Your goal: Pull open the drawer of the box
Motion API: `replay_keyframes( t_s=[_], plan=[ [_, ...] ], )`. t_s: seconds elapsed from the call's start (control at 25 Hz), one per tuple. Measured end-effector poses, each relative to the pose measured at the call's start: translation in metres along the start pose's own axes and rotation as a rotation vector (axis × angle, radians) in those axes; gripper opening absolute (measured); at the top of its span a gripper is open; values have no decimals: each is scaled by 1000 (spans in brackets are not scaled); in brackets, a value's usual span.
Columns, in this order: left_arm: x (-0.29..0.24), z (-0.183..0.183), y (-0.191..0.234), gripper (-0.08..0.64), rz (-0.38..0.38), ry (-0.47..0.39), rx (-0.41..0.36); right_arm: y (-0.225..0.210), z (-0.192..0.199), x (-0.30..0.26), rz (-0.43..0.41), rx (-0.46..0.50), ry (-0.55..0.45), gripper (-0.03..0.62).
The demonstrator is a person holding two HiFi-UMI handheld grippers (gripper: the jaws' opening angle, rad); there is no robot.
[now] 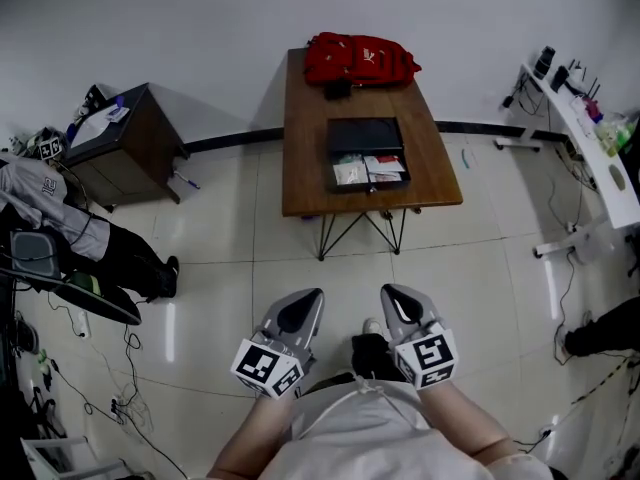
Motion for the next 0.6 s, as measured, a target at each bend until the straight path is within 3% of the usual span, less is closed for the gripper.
replay_keyframes(
  t_s=[0.32,0.6],
  plan=[
    [28,4,-37,6,18,8,8,21,7,44,16,-56,-10,2],
    [19,-8,-61,6,22,-11,-16,16,-4,65,-2,-35,-34,2]
  ],
)
Point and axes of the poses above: the fingertips, and each gripper's own axes: x backward along the fingers, y to its left, z out of its underside, the point moved 4 cm from there along x, backward along the fingers, and after that the axes turned 3 degrees about -z, right-handed, at the moved point
